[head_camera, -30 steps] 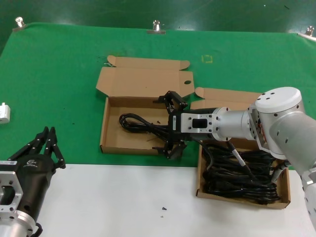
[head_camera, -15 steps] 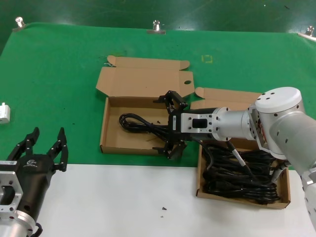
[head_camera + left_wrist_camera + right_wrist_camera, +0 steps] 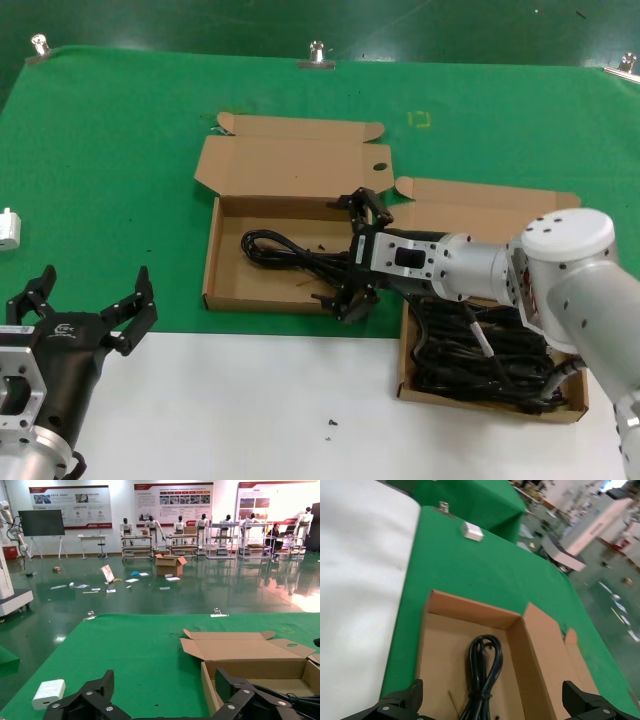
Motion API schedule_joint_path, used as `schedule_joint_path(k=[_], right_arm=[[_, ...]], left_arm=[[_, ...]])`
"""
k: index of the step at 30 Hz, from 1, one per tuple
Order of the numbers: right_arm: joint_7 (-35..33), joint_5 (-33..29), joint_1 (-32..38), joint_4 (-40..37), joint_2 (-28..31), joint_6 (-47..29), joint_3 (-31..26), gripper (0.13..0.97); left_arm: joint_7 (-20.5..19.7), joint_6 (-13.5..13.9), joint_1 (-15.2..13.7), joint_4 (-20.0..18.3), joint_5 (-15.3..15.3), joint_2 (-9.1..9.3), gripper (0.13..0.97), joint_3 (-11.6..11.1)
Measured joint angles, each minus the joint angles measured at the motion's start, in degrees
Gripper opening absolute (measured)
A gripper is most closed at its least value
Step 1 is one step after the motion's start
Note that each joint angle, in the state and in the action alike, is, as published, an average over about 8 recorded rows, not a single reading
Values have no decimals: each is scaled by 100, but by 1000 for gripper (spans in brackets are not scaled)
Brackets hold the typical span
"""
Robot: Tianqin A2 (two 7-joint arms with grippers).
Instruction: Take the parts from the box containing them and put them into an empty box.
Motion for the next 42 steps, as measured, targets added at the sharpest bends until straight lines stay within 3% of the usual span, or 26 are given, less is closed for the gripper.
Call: schedule_joint_path(k=[9, 13, 21, 42], right_arm=[[671, 183, -848, 1074, 197, 542, 216, 966], [973, 265, -1232, 1557, 286, 786, 313, 966], [1586, 433, -2013, 2539, 468, 1283, 510, 966], [3178, 867, -4033, 5092, 935, 2572, 1022, 966]], left_arm=[[-1, -3, -1, 0, 2, 0, 815, 3], [-2, -4, -1, 0, 3, 0, 815, 4], [-3, -6, -2, 1, 5, -1, 923, 7], [-5, -12, -4, 1, 11, -1, 966, 14]])
